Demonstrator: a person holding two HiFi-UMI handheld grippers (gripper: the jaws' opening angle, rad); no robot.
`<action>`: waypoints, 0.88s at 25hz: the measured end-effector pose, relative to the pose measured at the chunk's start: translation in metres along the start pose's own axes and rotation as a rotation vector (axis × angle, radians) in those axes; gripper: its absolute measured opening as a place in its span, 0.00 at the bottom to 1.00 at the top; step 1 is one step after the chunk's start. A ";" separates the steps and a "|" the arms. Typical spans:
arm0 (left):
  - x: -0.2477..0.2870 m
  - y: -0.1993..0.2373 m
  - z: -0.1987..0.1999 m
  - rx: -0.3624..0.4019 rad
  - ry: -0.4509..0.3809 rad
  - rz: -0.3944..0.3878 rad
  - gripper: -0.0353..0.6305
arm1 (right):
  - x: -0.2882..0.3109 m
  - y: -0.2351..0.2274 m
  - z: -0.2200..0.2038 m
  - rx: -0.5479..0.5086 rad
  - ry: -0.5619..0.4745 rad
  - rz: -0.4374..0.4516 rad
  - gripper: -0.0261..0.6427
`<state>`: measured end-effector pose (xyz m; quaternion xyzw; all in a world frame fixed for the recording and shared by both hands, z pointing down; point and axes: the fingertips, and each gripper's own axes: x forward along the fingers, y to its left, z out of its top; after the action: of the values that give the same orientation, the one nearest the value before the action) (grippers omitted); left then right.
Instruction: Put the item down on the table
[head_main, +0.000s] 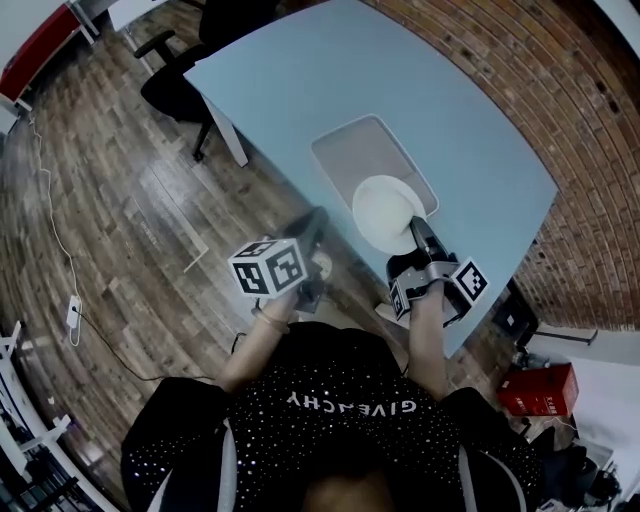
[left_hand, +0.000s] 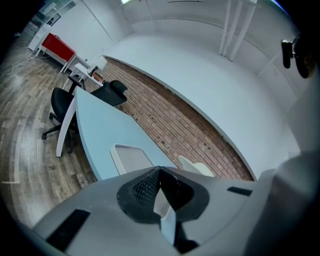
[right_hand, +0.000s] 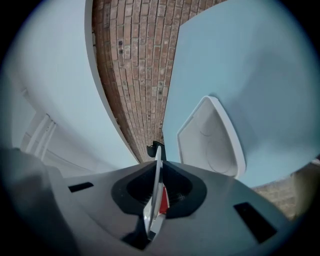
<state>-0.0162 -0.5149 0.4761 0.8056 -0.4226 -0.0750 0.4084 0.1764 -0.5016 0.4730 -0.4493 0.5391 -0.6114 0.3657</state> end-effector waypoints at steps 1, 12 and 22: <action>0.007 0.003 0.006 0.007 0.003 0.001 0.07 | 0.010 0.002 0.003 -0.013 0.000 0.001 0.08; 0.105 0.040 0.064 0.028 0.070 -0.011 0.07 | 0.112 -0.014 0.045 -0.029 -0.035 -0.078 0.08; 0.186 0.065 0.074 0.040 0.148 -0.059 0.07 | 0.200 -0.058 0.085 -0.168 -0.014 -0.202 0.08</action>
<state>0.0268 -0.7173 0.5164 0.8291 -0.3686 -0.0190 0.4199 0.1934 -0.7073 0.5626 -0.5345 0.5379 -0.5948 0.2670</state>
